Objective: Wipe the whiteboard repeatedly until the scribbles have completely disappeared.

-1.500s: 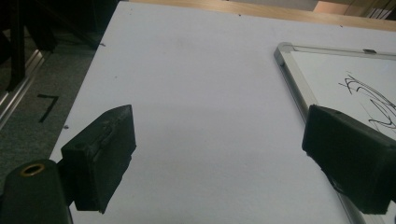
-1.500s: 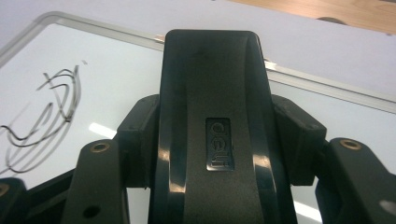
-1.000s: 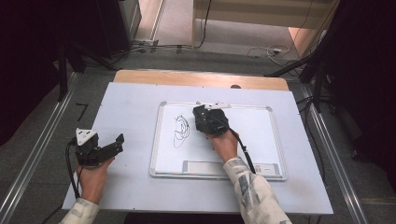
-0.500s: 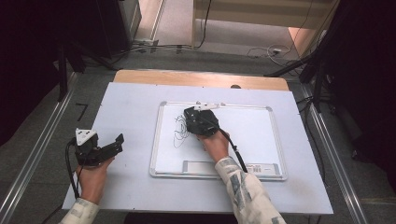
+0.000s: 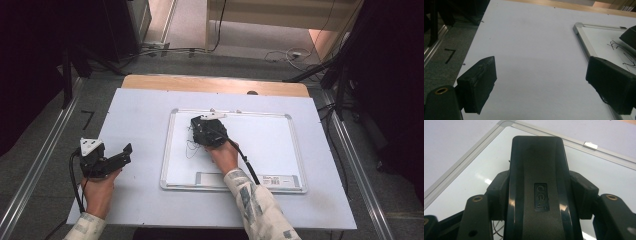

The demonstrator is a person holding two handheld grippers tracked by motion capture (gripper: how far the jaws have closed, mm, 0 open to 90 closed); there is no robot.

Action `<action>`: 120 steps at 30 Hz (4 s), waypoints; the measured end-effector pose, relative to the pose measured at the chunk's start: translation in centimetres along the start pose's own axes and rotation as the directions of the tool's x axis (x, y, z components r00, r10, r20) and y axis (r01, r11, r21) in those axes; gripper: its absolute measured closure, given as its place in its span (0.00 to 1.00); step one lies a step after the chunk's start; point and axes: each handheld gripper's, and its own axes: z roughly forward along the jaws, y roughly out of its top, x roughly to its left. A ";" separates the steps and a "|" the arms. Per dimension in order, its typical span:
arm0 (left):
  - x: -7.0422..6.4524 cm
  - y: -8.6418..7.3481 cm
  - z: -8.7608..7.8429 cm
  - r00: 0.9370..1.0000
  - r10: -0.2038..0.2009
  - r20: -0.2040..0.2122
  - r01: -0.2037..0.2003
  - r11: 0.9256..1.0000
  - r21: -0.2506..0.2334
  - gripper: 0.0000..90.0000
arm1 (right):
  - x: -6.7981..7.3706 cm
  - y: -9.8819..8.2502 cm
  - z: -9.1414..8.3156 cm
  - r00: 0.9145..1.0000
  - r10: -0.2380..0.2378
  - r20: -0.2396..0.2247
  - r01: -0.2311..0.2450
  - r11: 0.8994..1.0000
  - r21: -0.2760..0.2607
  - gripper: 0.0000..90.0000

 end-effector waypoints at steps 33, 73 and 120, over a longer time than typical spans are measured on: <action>-0.1 0.0 0.1 1.000 0.005 -0.001 -0.005 1.000 0.004 0.11 | 2.7 -1.5 0.5 0.998 -0.060 0.014 0.060 0.998 0.018 0.41; 0.3 -0.1 -0.3 1.000 -0.004 -0.004 0.004 1.000 -0.001 0.11 | 2.0 -1.2 0.2 0.996 -0.080 -0.028 0.082 0.994 0.069 0.41; -0.5 0.0 0.4 1.000 0.011 0.005 -0.011 1.000 0.011 0.11 | 4.2 -2.2 -1.0 0.993 -0.112 -0.038 0.115 0.990 0.086 0.42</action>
